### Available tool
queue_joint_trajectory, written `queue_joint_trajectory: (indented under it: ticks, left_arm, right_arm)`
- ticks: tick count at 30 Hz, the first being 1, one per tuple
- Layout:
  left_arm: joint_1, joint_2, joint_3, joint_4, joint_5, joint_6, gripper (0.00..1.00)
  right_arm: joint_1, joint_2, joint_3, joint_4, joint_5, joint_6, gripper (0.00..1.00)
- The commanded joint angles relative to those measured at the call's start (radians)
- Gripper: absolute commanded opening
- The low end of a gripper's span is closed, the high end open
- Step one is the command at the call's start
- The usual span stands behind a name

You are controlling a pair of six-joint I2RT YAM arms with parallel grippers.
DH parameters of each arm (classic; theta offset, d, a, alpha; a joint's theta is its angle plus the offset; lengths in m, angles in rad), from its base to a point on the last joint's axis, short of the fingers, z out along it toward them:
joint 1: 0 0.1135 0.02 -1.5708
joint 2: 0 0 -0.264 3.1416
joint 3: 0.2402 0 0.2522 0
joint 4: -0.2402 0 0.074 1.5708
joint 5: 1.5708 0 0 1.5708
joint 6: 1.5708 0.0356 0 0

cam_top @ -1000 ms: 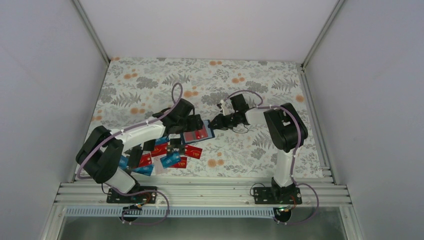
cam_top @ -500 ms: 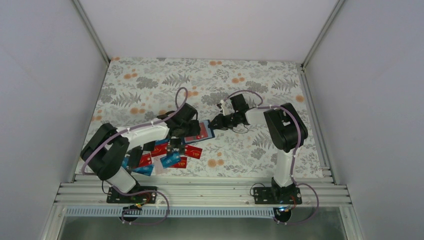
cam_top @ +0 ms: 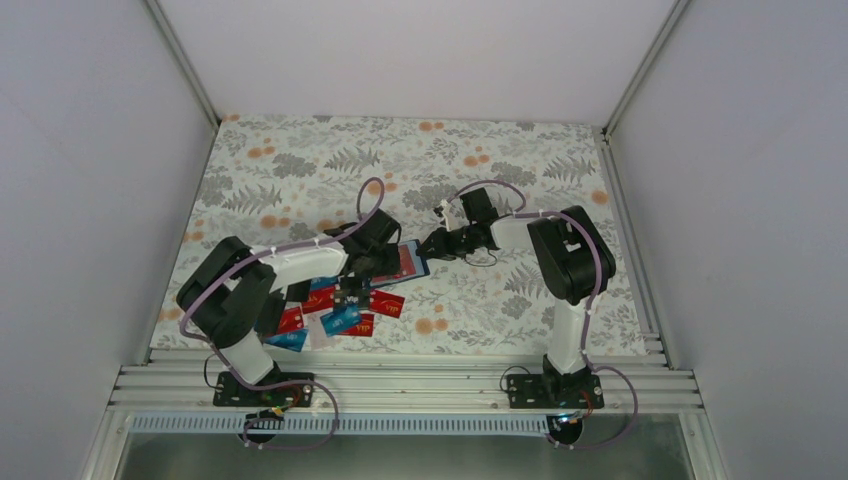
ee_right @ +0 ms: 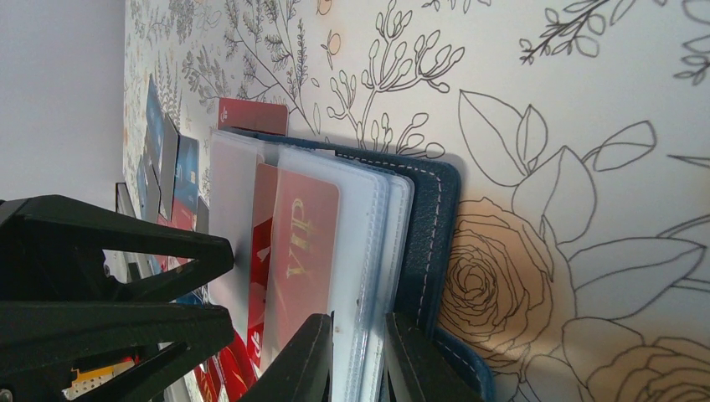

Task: Put the credit cards into the card holder

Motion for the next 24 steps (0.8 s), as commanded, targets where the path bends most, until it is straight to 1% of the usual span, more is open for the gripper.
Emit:
queue_joint_trajectory:
  ticks: [1, 3, 6, 24]
  left_arm:
    - [-0.007, 0.024, 0.037, 0.003, -0.003, 0.006, 0.42]
    - [-0.007, 0.031, 0.041, 0.006, -0.006, 0.005, 0.39]
    - [-0.007, 0.044, 0.047, 0.009, -0.005, 0.003, 0.37]
    - [-0.017, 0.11, 0.08, 0.053, 0.038, -0.003, 0.36]
  right_arm:
    - [0.019, 0.058, -0.026, -0.068, 0.059, -0.012, 0.19]
    - [0.019, 0.059, -0.026, -0.068, 0.059, -0.012, 0.19]
    - [0.019, 0.059, -0.026, -0.067, 0.057, -0.013, 0.19]
    - [0.021, 0.062, -0.027, -0.067, 0.054, -0.014, 0.19]
